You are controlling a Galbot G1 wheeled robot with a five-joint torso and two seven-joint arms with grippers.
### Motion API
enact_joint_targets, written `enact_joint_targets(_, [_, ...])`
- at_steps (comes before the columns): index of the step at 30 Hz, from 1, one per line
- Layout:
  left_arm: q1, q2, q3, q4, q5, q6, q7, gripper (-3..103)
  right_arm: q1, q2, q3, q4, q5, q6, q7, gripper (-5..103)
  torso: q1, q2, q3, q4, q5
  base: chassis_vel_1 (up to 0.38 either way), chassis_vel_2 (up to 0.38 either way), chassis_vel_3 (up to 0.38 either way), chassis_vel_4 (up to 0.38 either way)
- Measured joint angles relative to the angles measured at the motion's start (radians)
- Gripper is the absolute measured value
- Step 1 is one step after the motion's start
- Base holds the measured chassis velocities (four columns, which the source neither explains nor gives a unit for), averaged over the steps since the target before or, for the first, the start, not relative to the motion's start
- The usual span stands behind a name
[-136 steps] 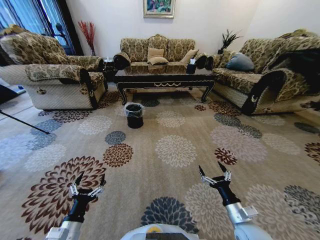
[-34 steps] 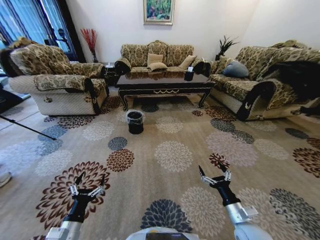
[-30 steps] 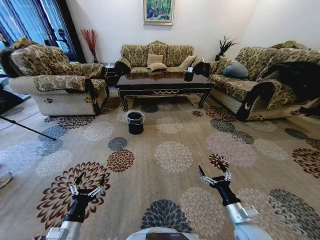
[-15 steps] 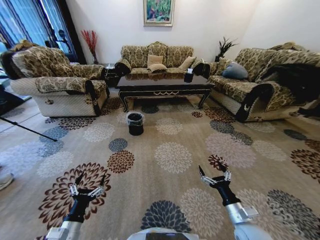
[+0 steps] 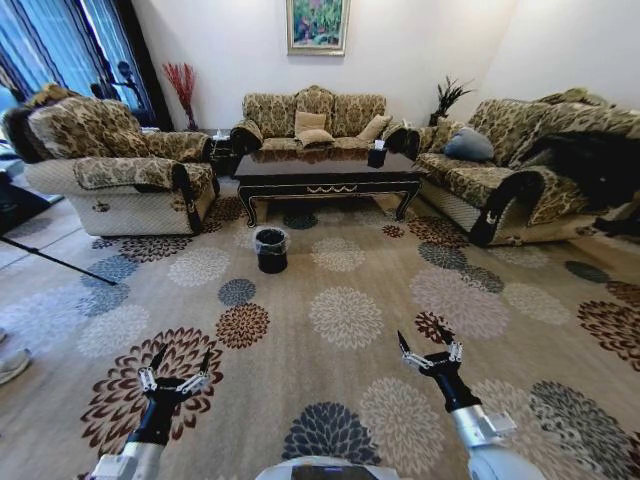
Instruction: Move to the front of the table and pick up the trash from the floor, then place it into the trash bin.
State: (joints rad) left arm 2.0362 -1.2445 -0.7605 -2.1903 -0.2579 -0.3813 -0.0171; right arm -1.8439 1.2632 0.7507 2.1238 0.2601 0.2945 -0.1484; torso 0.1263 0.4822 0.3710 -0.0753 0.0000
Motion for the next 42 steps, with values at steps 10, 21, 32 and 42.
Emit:
enact_joint_targets(10, [0.000, 0.000, 0.000, 0.000, 0.000, 0.000, 0.000, 100, 0.000, 0.000, 0.000, 0.000, 0.000, 0.000, 0.000, 100, 0.016, 0.042, 0.026, 0.0000, 0.0000, 0.000, 0.000, 0.000, 0.000])
enact_joint_targets(21, [0.000, 0.000, 0.000, 0.000, 0.000, 0.000, 0.000, 100, 0.000, 0.000, 0.000, 0.000, 0.000, 0.000, 0.000, 100, 0.035, 0.090, 0.055, 0.0000, 0.0000, 0.000, 0.000, 0.000, 0.000])
enact_joint_targets(32, [0.000, 0.000, 0.000, 0.000, 0.000, 0.000, 0.000, 100, 0.000, 0.000, 0.000, 0.000, 0.000, 0.000, 0.000, 100, 0.052, 0.132, 0.080, 0.0000, 0.0000, 0.000, 0.000, 0.000, 0.000])
enact_joint_targets(42, [0.000, 0.000, 0.000, 0.000, 0.000, 0.000, 0.000, 100, 0.000, 0.000, 0.000, 0.000, 0.000, 0.000, 0.000, 100, 0.069, 0.174, 0.105, 0.0000, 0.0000, 0.000, 0.000, 0.000, 0.000])
